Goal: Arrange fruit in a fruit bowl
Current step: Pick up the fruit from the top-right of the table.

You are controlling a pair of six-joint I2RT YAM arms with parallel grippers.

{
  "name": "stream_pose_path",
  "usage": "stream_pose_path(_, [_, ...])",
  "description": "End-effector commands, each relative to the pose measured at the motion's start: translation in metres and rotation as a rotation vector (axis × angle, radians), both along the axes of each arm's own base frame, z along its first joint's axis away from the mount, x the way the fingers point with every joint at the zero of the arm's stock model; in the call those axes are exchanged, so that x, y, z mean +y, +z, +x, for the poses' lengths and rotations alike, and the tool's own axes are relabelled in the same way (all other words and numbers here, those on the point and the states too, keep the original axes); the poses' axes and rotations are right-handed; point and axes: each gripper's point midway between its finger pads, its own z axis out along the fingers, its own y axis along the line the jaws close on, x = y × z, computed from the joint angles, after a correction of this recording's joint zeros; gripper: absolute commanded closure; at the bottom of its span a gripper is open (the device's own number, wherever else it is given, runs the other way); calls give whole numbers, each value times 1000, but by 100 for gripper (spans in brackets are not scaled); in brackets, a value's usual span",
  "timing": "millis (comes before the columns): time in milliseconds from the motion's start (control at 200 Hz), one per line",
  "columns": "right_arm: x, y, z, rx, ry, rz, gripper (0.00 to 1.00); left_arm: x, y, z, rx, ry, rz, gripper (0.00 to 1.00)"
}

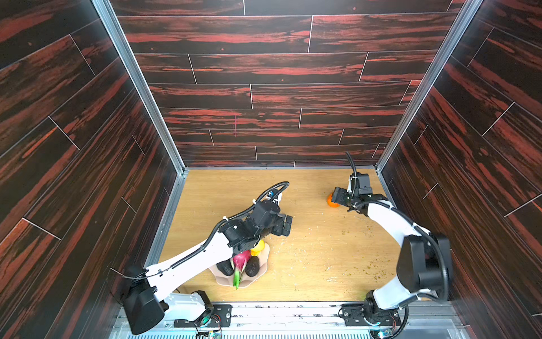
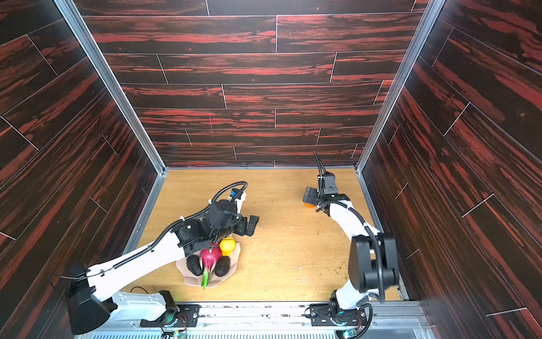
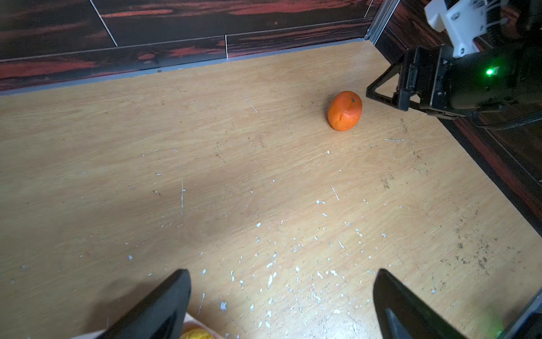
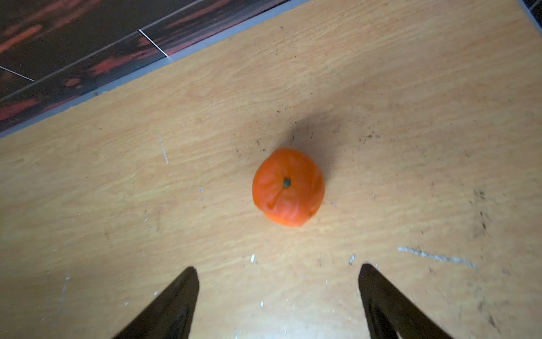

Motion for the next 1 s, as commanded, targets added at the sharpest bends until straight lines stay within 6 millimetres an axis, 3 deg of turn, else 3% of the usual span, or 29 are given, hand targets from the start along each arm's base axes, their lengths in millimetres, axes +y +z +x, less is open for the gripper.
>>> stream_pose_path(0, [0, -13, 21, 17, 36, -7, 11, -9, 7, 6, 4, -36, -68, 1])
stream_pose_path(346, [3, -58, 43, 108, 58, -16, 12, -6, -13, 11, 64, -18, -66, 1])
stream_pose_path(641, [0, -76, 39, 172, 48, -34, 22, -6, -19, 11, 80, -12, -75, 0])
stream_pose_path(997, [0, -85, 45, 198, 55, -52, 30, 8, -20, 5, 69, 19, -70, 0])
